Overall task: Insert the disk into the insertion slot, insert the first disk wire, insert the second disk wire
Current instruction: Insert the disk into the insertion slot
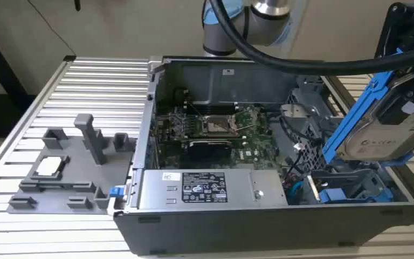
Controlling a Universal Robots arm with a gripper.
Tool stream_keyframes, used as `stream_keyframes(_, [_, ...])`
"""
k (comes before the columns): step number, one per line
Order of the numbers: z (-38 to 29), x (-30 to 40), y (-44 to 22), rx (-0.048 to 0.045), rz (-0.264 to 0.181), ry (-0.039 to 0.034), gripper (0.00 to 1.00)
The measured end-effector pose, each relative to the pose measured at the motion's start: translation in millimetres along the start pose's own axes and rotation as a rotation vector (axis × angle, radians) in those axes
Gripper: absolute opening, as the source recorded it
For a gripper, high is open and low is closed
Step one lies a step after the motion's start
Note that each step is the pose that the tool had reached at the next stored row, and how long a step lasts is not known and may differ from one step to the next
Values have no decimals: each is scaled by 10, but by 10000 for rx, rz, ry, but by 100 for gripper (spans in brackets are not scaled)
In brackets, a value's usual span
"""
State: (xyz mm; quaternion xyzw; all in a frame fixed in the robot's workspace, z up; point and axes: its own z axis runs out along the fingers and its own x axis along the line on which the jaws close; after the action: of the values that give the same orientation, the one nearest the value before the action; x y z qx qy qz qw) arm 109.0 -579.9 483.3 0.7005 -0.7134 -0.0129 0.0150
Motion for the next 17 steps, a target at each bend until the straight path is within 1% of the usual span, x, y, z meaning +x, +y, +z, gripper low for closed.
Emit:
stream_keyframes(9, [11,0,-1,1,0,2,33])
stream_keyframes(12, [28,0,-1,5,-3,2,33])
stream_keyframes(17, [79,0,-4,13,-16,2,33])
